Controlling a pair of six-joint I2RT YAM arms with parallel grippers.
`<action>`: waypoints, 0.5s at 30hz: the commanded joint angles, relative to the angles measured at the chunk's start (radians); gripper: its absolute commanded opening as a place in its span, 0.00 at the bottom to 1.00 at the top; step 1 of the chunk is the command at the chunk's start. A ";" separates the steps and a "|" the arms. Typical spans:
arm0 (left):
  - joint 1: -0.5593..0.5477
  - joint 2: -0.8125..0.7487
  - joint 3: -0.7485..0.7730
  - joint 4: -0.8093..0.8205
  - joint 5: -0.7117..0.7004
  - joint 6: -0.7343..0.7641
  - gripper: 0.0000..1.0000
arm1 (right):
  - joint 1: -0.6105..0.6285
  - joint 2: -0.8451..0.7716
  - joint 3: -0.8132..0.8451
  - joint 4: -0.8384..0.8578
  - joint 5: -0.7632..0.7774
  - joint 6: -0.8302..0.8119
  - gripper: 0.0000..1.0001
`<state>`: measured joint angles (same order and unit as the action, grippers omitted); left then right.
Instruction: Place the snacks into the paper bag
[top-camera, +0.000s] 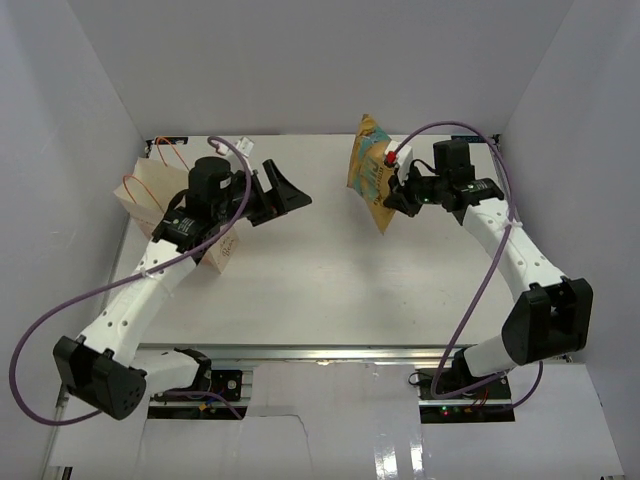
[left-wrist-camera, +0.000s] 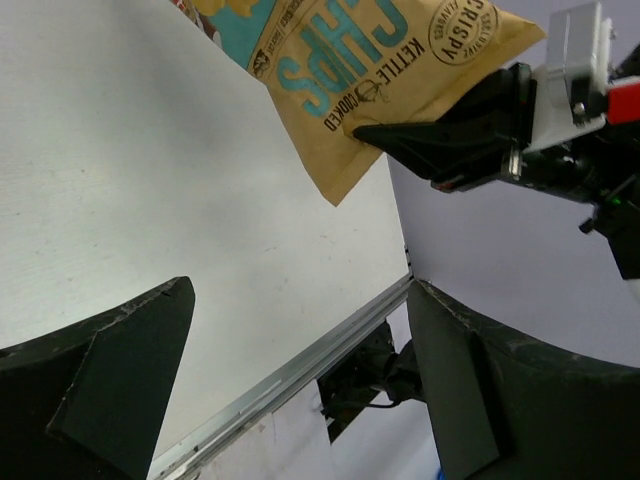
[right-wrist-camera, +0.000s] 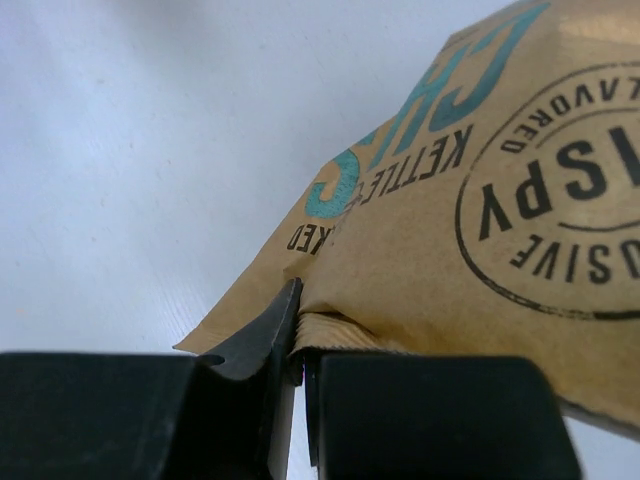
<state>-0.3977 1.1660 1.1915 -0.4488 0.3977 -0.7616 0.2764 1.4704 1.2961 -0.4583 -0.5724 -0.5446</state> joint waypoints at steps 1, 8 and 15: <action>-0.067 0.069 0.074 0.074 -0.103 -0.021 0.98 | -0.003 -0.077 0.054 -0.078 0.062 -0.187 0.08; -0.127 0.121 0.151 0.110 -0.137 -0.027 0.98 | -0.003 -0.189 0.068 -0.158 0.085 -0.277 0.08; -0.132 0.015 0.074 0.121 -0.163 -0.030 0.98 | -0.003 -0.232 0.069 -0.177 0.036 -0.232 0.08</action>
<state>-0.5259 1.2667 1.2823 -0.3592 0.2588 -0.7872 0.2749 1.2610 1.3144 -0.6579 -0.4957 -0.7784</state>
